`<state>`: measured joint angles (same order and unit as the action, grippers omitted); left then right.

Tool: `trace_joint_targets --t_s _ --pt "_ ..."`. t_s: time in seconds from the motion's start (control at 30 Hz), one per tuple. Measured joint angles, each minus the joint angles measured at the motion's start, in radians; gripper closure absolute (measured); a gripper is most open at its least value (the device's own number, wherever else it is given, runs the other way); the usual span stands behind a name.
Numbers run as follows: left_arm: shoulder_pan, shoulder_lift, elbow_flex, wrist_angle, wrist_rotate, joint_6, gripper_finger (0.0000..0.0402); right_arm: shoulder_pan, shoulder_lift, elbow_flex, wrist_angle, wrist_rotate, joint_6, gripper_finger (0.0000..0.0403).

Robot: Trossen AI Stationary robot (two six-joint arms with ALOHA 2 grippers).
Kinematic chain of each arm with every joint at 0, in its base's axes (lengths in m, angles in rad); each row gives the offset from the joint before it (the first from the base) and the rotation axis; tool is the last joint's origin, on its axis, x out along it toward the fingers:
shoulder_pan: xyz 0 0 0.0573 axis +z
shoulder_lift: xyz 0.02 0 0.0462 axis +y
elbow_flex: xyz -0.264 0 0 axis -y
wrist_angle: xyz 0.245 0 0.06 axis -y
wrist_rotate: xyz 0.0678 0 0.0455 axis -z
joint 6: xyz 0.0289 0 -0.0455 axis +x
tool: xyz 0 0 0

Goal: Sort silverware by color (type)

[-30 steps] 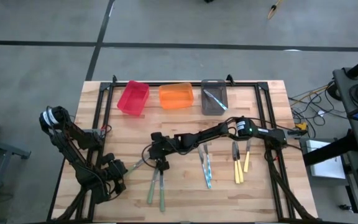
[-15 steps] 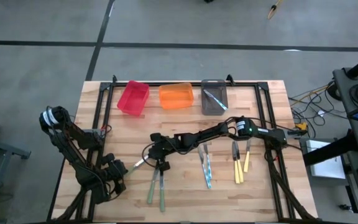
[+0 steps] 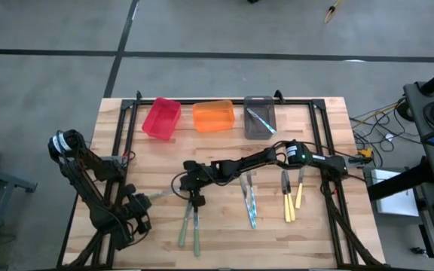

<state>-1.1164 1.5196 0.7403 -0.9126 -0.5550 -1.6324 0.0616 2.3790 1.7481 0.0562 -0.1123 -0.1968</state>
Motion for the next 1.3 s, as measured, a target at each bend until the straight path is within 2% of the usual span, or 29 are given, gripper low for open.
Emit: trace_joint_targets --t_s 0.13,0.37,0.43,0.73,0.9,1.13,1.3 --pt "0.0 0.0 0.003 -0.005 -0.031 -0.001 0.0401 -0.002 -0.002 -0.001 -0.002 -0.014 0.043 0.0396" --pt "0.018 -0.002 0.003 -0.004 -0.09 0.0 0.0392 -0.027 -0.011 -0.001 -0.026 -0.124 0.189 0.0395" --pt "0.03 -0.002 0.003 -0.001 -0.092 0.016 0.0377 -0.033 -0.014 -0.002 -0.036 -0.16 0.215 0.0395" --pt "0.092 -0.002 0.017 -0.003 -0.129 0.157 0.0275 -0.032 -0.043 -0.005 -0.047 -0.157 0.256 0.0394" --pt "0.099 -0.002 0.009 -0.004 -0.197 0.224 0.0241 -0.031 -0.051 -0.005 -0.027 -0.156 0.261 0.0394" --pt "0.11 -0.002 0.01 0.04 -0.224 0.239 0.0235 -0.026 -0.126 -0.005 -0.12 -0.129 0.223 0.0394" --pt "0.138 -0.002 0.01 0.102 -0.222 0.255 0.024 -0.006 -0.227 -0.003 -0.333 0.051 0.119 0.0394"
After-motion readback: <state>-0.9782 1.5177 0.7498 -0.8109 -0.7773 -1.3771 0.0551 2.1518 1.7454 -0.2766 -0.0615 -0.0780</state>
